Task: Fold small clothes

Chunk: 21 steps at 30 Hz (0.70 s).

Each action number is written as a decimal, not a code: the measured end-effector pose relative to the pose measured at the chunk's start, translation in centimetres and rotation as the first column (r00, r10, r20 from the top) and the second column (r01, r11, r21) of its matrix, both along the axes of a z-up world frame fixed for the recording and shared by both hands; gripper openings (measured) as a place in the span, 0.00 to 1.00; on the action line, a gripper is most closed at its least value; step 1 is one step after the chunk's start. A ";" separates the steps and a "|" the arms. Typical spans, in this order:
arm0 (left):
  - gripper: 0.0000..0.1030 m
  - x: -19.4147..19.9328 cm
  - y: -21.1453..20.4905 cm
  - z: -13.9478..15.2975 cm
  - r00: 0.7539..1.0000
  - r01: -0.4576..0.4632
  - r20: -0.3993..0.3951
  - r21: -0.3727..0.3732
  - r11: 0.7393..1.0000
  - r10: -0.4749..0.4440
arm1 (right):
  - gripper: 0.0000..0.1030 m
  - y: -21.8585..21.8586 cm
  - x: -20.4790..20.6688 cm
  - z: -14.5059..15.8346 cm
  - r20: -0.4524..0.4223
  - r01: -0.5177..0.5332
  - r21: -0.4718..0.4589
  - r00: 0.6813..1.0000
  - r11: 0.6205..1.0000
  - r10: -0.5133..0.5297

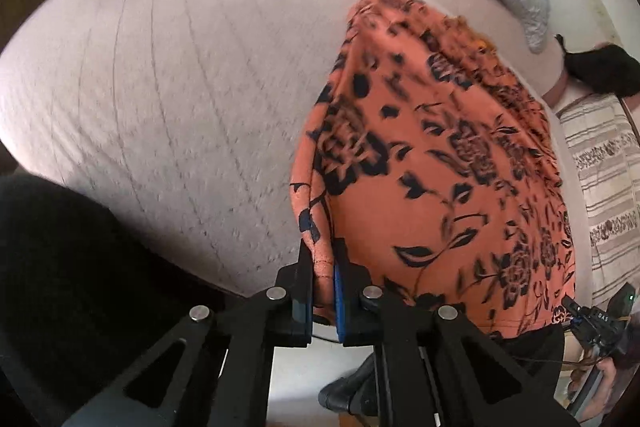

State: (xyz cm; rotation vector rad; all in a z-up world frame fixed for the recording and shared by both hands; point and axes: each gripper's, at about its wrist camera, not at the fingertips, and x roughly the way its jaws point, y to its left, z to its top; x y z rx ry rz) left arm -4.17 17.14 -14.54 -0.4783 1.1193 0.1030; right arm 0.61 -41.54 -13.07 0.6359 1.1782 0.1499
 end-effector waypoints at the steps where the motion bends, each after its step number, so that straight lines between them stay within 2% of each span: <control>1: 0.08 -0.1 0.1 0.0 1.000 -0.005 0.001 -0.008 1.000 0.005 | 0.09 0.0 0.1 -0.3 -0.010 0.003 0.019 1.000 1.000 -0.003; 3: 0.08 -0.2 0.2 0.8 1.000 -0.007 0.029 -0.021 1.000 0.008 | 0.09 0.0 0.2 -0.3 -0.005 0.006 0.054 1.000 0.999 -0.006; 6: 0.08 0.0 0.3 1.4 0.998 0.004 0.058 -0.004 1.000 -0.004 | 0.09 -0.3 0.4 0.5 0.022 0.015 0.107 1.000 0.994 -0.018; 9: 0.08 0.8 0.8 -0.5 1.000 -0.010 -0.023 -0.031 0.999 0.009 | 0.09 -0.5 0.8 0.0 0.013 0.019 0.111 1.000 0.994 -0.021; 11: 0.08 0.9 1.2 0.4 1.000 -0.008 -0.013 -0.036 0.999 0.008 | 0.09 -0.7 1.1 -1.4 -0.039 0.040 0.139 0.999 0.989 -0.035; 14: 0.08 1.1 0.7 2.4 0.998 0.027 0.056 0.012 1.000 -0.027 | 0.09 -1.0 1.3 -0.1 -0.002 0.046 0.175 0.999 0.983 -0.047; 17: 0.08 1.9 1.2 0.3 1.000 0.005 -0.019 -0.026 1.000 -0.005 | 0.09 -0.7 2.2 0.4 0.016 0.019 0.159 1.000 0.987 -0.022; 19: 0.08 1.9 1.5 0.2 1.000 -0.012 -0.018 -0.051 0.999 0.011 | 0.09 -0.8 2.6 -1.1 -0.037 0.039 0.170 0.999 0.985 -0.033; 21: 0.08 2.5 1.4 1.6 1.000 0.006 0.017 -0.043 0.999 -0.006 | 0.09 -1.1 2.7 -1.1 -0.038 0.064 0.208 0.998 0.976 -0.057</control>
